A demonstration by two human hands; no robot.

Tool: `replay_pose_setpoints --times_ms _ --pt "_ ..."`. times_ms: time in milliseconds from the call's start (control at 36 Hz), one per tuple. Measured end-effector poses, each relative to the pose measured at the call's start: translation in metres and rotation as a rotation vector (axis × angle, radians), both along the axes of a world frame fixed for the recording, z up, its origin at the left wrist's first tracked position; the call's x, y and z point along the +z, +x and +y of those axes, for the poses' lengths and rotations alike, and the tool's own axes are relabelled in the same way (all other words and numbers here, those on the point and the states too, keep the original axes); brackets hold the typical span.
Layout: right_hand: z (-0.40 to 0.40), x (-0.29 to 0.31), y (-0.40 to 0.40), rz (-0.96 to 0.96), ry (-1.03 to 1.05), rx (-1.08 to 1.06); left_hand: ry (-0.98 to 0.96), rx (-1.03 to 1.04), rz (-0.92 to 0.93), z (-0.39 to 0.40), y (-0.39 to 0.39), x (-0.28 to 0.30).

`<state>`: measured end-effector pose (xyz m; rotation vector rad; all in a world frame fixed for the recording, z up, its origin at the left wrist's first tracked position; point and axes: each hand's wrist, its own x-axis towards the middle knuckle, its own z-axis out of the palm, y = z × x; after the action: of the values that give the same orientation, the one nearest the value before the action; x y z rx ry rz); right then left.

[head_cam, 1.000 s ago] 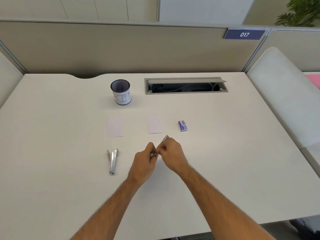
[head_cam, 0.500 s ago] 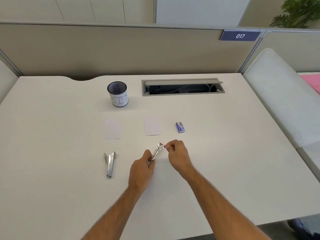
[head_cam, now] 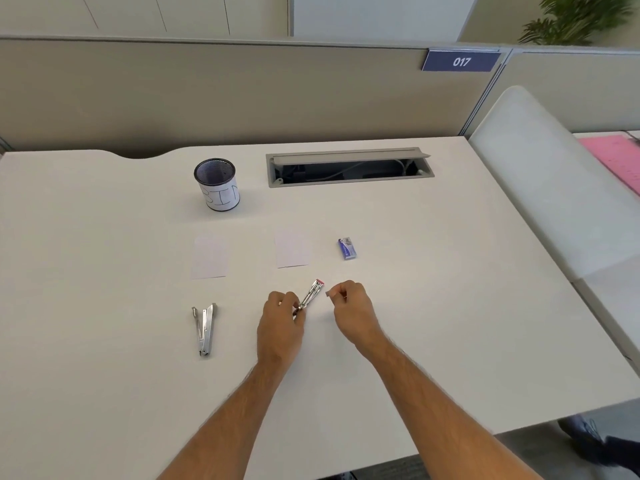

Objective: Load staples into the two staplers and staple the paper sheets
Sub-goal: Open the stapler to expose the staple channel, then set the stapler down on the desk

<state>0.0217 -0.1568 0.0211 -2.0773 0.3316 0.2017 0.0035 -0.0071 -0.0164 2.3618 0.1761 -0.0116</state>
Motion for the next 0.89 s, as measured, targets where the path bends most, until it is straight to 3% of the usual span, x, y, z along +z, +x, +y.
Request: replay_pose_setpoints --times_ms 167,417,889 --pt "0.006 -0.004 0.001 0.003 0.014 0.016 -0.056 0.021 0.029 0.001 0.001 0.001" --pt "0.029 0.006 0.022 -0.043 0.037 0.053 -0.086 0.119 -0.154 0.031 0.025 0.037" --pt "0.125 0.046 0.133 -0.172 0.046 0.132 0.103 0.182 -0.043 0.125 0.114 0.094"
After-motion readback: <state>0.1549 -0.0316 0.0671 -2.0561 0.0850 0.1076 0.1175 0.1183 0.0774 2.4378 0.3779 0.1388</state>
